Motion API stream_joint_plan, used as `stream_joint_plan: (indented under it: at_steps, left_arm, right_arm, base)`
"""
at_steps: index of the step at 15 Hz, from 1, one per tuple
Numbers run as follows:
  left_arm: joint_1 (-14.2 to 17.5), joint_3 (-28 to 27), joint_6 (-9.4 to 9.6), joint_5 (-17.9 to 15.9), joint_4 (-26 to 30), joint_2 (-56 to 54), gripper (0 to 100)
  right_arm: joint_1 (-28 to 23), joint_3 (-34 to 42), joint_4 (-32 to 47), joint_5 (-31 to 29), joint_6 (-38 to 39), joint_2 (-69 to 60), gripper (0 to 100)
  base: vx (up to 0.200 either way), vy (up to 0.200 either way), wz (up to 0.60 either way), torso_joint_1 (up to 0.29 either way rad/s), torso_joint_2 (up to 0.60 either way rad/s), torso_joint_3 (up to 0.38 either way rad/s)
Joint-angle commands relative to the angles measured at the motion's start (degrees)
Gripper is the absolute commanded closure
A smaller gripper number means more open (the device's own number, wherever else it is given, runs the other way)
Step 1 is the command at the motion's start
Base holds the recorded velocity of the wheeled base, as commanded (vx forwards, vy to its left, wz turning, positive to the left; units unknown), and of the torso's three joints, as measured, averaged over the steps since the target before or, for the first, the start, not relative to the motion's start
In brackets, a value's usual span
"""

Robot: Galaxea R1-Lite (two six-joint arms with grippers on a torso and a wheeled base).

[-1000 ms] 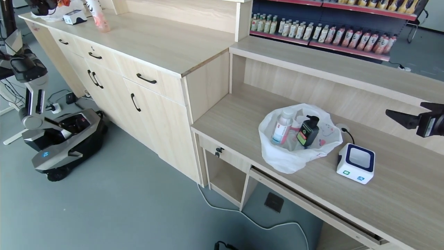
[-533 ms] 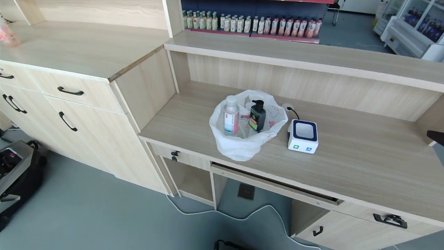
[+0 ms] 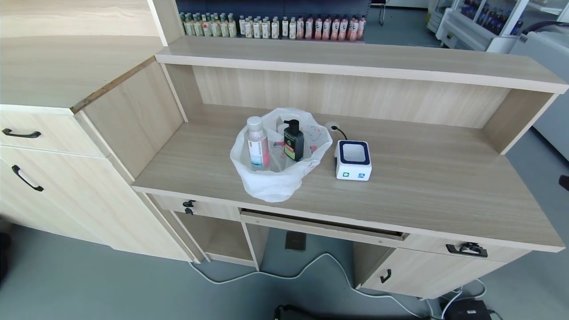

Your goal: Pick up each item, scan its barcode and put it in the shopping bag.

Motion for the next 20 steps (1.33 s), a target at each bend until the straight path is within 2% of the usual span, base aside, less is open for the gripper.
stream_joint_plan:
  at_steps: [1, 3, 7, 12, 16, 17, 20]
  left_arm:
    - [0.0, 0.01, 0.01, 0.0, -0.02, -0.02, 0]
    - [0.0, 0.01, 0.01, 0.0, -0.02, -0.02, 0]
    - [0.0, 0.01, 0.01, 0.09, -0.02, -0.02, 0]
    - [0.0, 0.01, 0.01, 0.09, -0.02, -0.02, 0]
    - [0.0, 0.01, 0.01, 0.0, -0.02, -0.02, 0]
    - [0.0, 0.01, 0.01, 0.0, -0.02, -0.02, 0]
    - [0.0, 0.01, 0.01, 0.0, -0.02, -0.02, 0]
  right_arm:
    - [0.25, 8.28, -1.16, -1.02, -0.47, -8.47, 0]
    - [0.25, 13.99, -4.76, -1.19, -3.29, -12.69, 0]
    - [1.39, 15.49, -6.08, -1.28, -4.08, -16.3, 0]
    - [4.29, 25.51, -6.08, -1.28, 2.52, -22.71, 0]
    - [8.77, 35.88, -6.08, -1.37, 5.77, -35.98, 0]
    - [9.39, 35.88, -5.29, -1.46, 6.56, -38.0, 0]
    - [10.53, 35.88, 3.68, -1.55, 8.58, -45.3, 0]
  base:
    - [0.0, 0.0, 0.0, 0.0, 0.0, 0.0]
    - [0.0, 0.0, 0.0, 0.0, 0.0, 0.0]
    - [0.0, 0.0, -0.45, -0.002, 0.0, 0.005]
    - [0.0, 0.0, 0.0, 0.0, 0.0, 0.0]
    - [0.0, 0.0, 0.0, 0.0, 0.0, 0.0]
    - [0.0, 0.0, 0.0, 0.0, 0.0, 0.0]
    - [0.0, 0.0, 0.0, 0.0, 0.0, 0.0]
